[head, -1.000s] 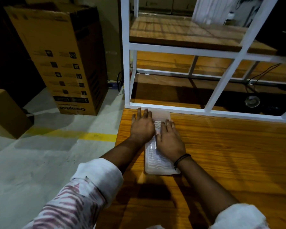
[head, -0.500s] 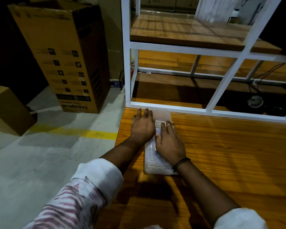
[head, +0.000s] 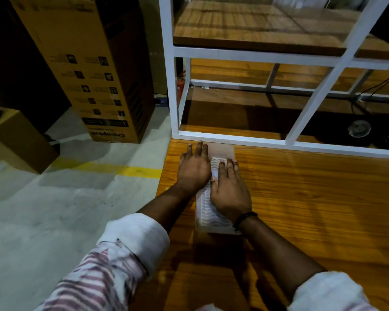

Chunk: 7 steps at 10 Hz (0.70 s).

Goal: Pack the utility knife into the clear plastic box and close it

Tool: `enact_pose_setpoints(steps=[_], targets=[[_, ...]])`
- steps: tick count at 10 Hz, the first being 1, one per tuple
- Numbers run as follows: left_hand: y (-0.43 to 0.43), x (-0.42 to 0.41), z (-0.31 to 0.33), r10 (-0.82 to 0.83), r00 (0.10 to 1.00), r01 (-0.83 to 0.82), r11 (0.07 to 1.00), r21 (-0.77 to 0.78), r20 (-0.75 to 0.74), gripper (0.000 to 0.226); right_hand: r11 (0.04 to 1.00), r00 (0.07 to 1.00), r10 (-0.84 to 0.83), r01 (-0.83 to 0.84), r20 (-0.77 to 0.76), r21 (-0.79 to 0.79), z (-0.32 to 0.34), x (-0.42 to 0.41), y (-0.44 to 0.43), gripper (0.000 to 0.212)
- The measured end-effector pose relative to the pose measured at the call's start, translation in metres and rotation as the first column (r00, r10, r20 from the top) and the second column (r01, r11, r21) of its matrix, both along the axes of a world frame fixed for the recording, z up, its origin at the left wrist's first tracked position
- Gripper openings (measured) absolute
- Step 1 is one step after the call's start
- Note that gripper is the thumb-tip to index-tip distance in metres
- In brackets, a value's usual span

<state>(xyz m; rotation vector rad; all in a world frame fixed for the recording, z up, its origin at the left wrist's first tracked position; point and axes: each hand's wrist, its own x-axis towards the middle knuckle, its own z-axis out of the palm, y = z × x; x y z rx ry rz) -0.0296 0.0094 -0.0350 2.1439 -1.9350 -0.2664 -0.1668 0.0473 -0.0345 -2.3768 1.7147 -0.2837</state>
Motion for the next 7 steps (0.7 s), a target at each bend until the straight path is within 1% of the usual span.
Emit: enact_pose_setpoints(steps=[1,2,3,5,6,7], targets=[[0.002,-0.001,0.001,0.005,1.000,-0.005,1.000,0.005,-0.002,0.057,1.000,1.000,0.000,0.000,0.008,0.000,0.002,0.000,0.002,0.070],[0.003,-0.002,0.004,0.007,1.000,-0.007,1.000,0.007,-0.008,0.057,1.000,0.998,-0.014,0.013,0.067,0.019,0.005,-0.001,0.003,0.071],[0.003,-0.002,0.005,0.009,1.000,-0.009,1.000,0.017,-0.005,0.057,0.999,0.996,-0.019,0.016,0.084,0.035,0.006,-0.001,0.003,0.069],[0.002,-0.001,0.005,-0.014,0.999,0.012,0.999,0.037,0.046,0.060,0.999,0.994,-0.008,0.002,0.111,0.052,0.008,-0.004,0.002,0.067],[0.002,-0.002,0.012,-0.041,0.993,0.038,0.999,0.031,0.108,0.060,0.999,0.990,-0.014,0.007,0.139,0.051,0.007,-0.004,0.004,0.066],[0.002,-0.001,0.017,-0.040,0.992,0.039,0.999,0.012,0.120,0.059,0.998,0.989,-0.017,0.009,0.148,0.055,0.009,-0.006,-0.001,0.064]])
